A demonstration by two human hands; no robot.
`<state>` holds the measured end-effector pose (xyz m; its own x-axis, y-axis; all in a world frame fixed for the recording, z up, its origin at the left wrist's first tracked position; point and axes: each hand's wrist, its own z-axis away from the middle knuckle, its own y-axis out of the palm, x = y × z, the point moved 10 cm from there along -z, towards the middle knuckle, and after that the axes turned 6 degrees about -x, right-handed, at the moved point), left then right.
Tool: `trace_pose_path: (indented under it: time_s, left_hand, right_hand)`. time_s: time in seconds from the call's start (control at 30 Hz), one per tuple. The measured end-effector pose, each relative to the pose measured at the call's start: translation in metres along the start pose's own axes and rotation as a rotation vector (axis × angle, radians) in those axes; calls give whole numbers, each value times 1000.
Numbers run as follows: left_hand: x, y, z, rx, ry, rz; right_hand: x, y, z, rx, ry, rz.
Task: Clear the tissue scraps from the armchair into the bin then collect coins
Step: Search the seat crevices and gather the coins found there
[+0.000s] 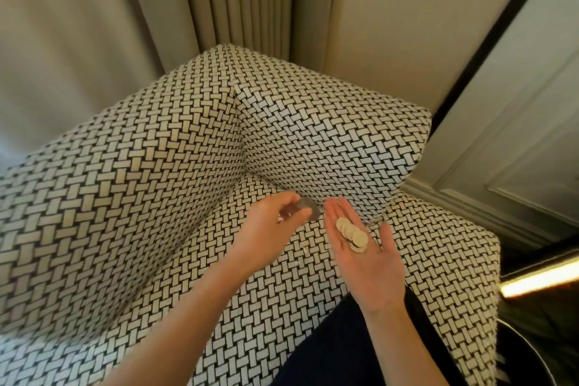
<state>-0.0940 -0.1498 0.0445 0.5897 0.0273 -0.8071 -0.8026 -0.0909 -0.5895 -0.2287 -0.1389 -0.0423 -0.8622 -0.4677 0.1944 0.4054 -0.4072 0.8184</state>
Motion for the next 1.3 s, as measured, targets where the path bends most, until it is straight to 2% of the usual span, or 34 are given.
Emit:
trace_pose_path:
  time_s: [0.23,0.33,0.53,0.67,0.87,0.97,1.07,1.3]
  left_hand:
    - [-83,14,15,78,202,-106]
    - [-103,24,23,102,305,-160]
    - [-127,38,35,70,520,-437]
    - [-133,45,33,62,570,-572]
    - [-139,39,25,24,555,-491]
    - [-138,37,13,25,496,-288]
    - [-136,35,-4,34,412,-55]
    - [-111,41,-55,48,149,205]
  right_hand:
    - [30,30,48,56,-118,147]
    - [31,35,65,18,-120,101]
    - [22,27,76,-21,-51,6]
    - [21,31,77,-33,-16,-16]
    - [36,41,75,-76,-32,7]
    - [54,46,72,-107,-72,38]
    - [69,54,67,-104,-85,53]
    - [103,71,41,-89,-120,59]
